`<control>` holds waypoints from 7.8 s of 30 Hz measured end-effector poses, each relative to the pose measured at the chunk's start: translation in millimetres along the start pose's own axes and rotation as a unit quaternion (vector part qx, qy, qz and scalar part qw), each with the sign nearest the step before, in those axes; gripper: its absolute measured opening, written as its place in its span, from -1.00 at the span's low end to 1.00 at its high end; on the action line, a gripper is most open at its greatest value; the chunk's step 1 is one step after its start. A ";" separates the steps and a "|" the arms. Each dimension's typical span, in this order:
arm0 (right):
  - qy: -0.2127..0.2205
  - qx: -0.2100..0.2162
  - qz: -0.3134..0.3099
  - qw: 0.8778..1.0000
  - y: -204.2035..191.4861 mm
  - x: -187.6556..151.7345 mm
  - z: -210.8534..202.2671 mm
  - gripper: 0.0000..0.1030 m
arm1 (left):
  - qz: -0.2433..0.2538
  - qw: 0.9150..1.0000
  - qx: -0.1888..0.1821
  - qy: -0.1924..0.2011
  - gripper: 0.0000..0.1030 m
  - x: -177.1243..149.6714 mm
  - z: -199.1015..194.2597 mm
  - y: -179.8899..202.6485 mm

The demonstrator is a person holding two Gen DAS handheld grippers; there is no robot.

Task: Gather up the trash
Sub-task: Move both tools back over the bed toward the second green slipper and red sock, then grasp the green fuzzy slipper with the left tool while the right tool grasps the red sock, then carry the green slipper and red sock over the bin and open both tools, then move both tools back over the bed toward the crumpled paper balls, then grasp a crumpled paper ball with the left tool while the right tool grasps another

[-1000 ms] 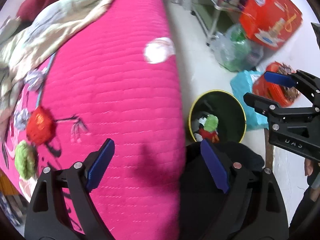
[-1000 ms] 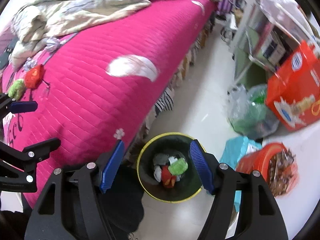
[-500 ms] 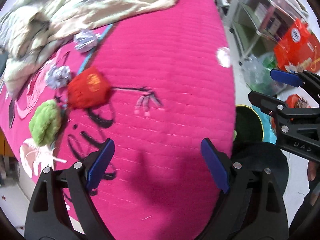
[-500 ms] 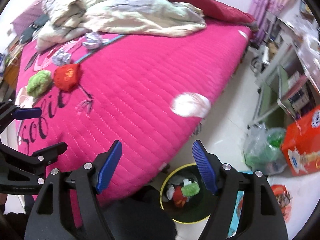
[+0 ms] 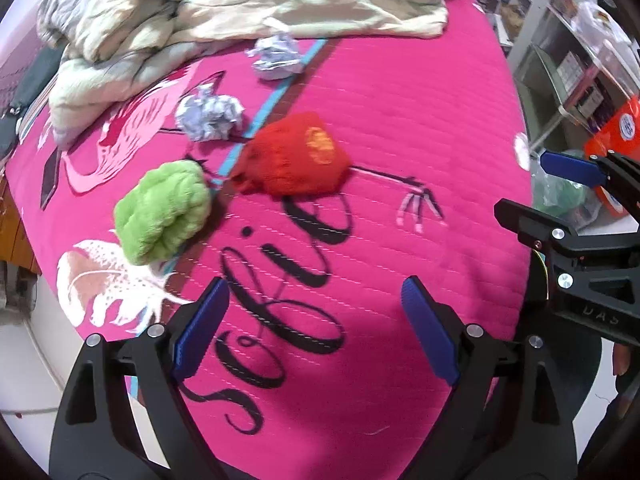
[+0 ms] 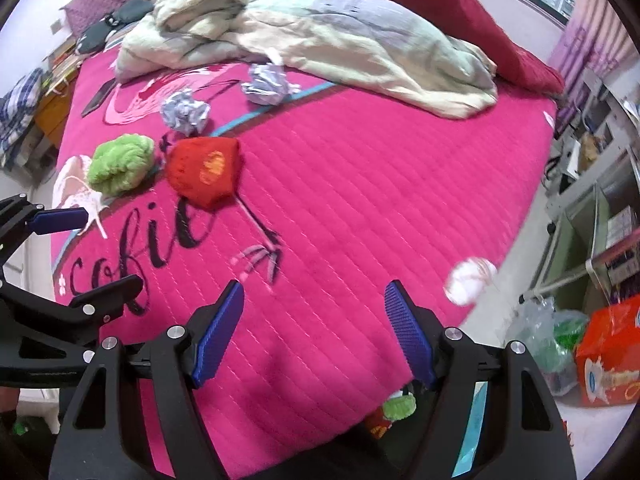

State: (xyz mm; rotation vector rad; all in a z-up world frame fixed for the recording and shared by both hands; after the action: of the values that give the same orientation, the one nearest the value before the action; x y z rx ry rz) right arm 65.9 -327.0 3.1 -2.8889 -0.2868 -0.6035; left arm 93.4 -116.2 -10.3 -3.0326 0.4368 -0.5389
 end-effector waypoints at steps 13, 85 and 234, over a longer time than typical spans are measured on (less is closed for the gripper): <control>-0.011 0.018 -0.045 0.999 -49.6 33.9 24.9 0.37 | -0.034 0.999 0.006 -0.009 0.67 2.0 10.8 -50.9; -0.028 0.017 -0.001 0.999 3.9 -27.9 5.6 -0.01 | 0.148 0.989 -0.022 0.023 -0.27 7.8 8.6 44.3; -0.041 0.107 -0.116 0.987 -37.9 232.7 184.4 0.72 | -0.104 0.994 -0.012 -0.028 -0.04 147.3 139.4 -118.6</control>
State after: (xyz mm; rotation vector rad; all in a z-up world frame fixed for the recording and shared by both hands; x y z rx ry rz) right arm 336.1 -216.5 -62.8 -2.6957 -0.6646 -0.4573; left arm 305.6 -46.1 -82.8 -3.1262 0.1266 -0.4569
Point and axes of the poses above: each gripper's, at about its wrist camera, not at the fingertips, and z roughly the way its jaws point, y to its right, x to its top, the point moved 1 cm from there along z, roughly the way its jaws point, and after that the axes turned 1 degree about -z, right-handed, at the moved point
